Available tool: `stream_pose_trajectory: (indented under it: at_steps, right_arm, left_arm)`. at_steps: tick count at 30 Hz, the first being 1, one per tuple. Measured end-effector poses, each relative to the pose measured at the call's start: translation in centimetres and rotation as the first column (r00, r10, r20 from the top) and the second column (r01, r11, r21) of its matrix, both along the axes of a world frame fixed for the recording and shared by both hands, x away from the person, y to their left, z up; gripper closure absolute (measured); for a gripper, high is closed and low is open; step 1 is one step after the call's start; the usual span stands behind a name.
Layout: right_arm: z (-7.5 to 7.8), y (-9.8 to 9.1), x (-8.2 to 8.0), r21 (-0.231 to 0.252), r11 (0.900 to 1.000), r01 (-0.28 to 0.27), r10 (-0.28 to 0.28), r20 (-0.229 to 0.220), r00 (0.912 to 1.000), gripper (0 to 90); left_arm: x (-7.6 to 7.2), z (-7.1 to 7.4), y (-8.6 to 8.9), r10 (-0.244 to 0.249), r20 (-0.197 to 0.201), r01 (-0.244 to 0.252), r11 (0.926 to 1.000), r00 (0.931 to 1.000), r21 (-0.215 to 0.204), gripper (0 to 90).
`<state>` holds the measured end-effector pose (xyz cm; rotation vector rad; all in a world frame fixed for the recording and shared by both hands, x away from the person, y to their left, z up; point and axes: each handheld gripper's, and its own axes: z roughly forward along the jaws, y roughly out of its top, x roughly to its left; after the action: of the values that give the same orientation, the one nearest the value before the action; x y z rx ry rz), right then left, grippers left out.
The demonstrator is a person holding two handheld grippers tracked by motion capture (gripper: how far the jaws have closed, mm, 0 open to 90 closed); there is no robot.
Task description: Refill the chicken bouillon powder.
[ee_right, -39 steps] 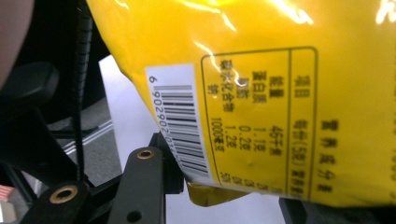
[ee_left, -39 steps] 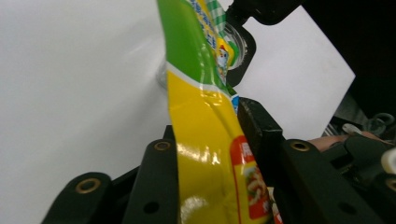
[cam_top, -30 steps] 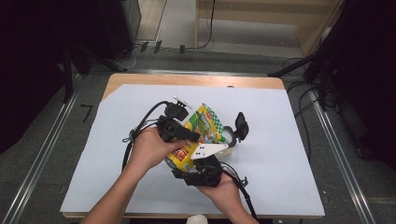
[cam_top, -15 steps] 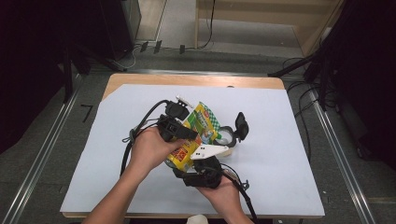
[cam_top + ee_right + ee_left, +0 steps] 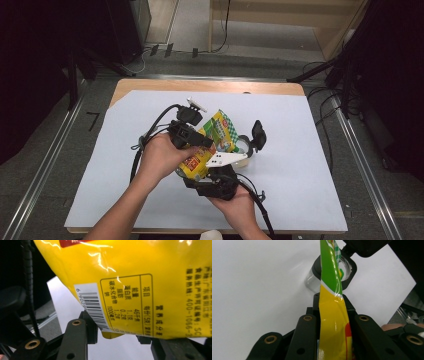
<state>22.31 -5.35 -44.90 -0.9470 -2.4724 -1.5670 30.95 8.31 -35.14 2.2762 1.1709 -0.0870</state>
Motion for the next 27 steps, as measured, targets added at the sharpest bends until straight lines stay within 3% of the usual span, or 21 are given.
stream_pose_trajectory:
  at_steps: [12, 17, 21, 27]
  right_arm:
    - [0.6, -0.4, 0.5, 0.076, 0.997, -0.016, 0.018, -0.018, 0.9997, 64.3]
    - [0.7, -0.5, 0.6, 0.09, 0.9958, -0.016, 0.018, -0.022, 0.9996, 64.4]
    - [0.8, -0.6, 0.7, 0.13, 0.9912, -0.022, 0.026, -0.032, 0.9991, 64.8]
    - [1.1, -0.2, 0.9, 0.121, 0.9924, -0.021, 0.024, -0.023, 0.9994, 64.4]
  left_arm:
    - [0.8, 0.6, 0.4, -0.015, -0.048, 0.013, 0.9991, 0.9988, -0.039, 70.0]
    - [1.5, 0.8, 0.4, -0.018, -0.097, 0.013, 0.9985, 0.9951, -0.054, 68.5]
    - [2.1, 1.1, 0.5, -0.015, -0.14, 0.006, 0.9977, 0.99, -0.068, 66.9]
    - [2.1, 1.8, -0.1, 0.002, -0.125, -0.002, 1.0, 0.9921, 0.0, 75.2]
